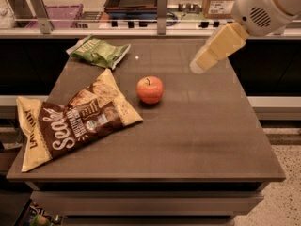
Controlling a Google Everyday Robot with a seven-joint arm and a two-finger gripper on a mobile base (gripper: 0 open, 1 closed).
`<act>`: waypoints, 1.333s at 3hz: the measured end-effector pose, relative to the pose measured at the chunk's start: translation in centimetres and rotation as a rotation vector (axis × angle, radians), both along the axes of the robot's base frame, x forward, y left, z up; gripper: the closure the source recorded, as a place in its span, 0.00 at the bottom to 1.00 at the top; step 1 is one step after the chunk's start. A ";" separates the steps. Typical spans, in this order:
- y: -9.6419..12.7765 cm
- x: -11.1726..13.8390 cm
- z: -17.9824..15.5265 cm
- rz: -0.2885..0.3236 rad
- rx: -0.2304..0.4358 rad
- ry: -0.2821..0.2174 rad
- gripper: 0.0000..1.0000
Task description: Pick green jalapeno chip bag
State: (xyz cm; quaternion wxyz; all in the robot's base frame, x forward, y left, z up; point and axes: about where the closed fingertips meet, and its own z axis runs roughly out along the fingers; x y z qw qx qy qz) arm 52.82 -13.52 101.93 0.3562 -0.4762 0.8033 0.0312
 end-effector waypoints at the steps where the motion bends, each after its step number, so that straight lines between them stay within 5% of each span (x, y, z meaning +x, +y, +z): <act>1: 1.9 2.9 -1.0 -0.064 0.016 -0.015 0.00; 2: 3.6 5.2 -2.2 -0.131 0.033 -0.012 0.00; 4: 4.1 7.4 -1.9 -0.135 0.051 -0.042 0.00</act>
Offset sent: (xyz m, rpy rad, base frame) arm 0.0822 0.0543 -0.0447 0.0466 -0.0015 -0.1981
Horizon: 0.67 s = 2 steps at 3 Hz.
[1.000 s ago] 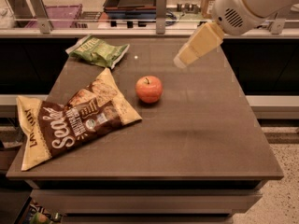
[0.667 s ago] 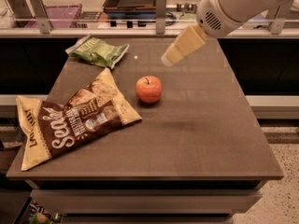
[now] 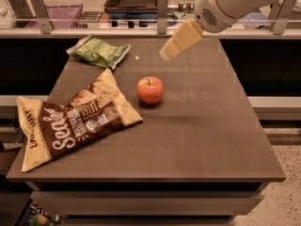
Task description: Pick green jalapeno chip bag
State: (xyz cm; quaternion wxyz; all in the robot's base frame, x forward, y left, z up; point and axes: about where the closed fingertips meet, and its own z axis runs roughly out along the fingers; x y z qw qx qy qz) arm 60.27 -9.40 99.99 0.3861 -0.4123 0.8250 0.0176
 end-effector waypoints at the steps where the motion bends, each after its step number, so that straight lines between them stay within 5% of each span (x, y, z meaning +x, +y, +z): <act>1: 1.4 2.7 -0.2 0.025 0.016 -0.012 0.00; 2: 3.5 5.4 -1.4 0.062 0.050 0.001 0.00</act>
Offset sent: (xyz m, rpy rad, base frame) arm 0.0908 0.0586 -0.0311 0.0977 0.0235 0.1057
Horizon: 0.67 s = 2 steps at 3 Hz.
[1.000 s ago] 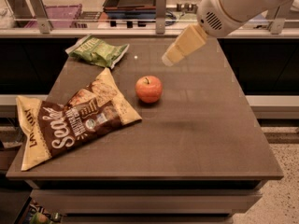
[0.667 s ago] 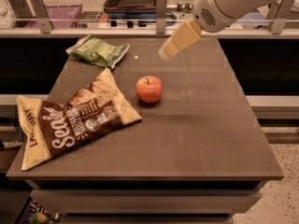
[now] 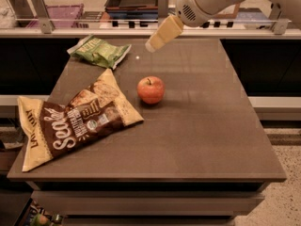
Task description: Pick green jalapeno chip bag
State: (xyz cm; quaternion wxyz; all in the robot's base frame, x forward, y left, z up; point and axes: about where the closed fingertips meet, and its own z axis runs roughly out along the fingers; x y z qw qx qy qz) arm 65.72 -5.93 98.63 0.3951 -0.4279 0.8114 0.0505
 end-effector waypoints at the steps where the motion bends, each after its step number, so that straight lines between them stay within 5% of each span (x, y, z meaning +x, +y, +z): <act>1: 2.7 2.4 -1.6 0.059 0.039 0.022 0.00; 2: 5.5 4.5 -2.7 0.127 0.075 0.035 0.00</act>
Offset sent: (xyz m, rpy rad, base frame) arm 0.0713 0.0864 -0.0381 0.1217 0.0464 0.2071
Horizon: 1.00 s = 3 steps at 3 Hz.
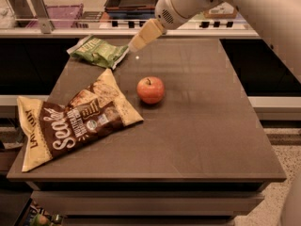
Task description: Pick green jalapeno chip bag
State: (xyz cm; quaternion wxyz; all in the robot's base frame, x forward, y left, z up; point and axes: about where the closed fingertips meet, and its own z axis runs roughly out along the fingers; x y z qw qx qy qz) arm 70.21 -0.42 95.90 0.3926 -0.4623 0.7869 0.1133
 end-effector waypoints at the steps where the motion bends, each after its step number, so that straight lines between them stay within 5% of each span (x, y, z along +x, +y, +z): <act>1: 3.0 2.1 -0.8 0.071 0.033 0.005 0.00; 3: 7.5 5.0 -2.4 0.156 0.098 0.004 0.00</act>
Offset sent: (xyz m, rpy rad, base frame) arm 0.0510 0.0664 -0.0143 0.0827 0.0015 0.1592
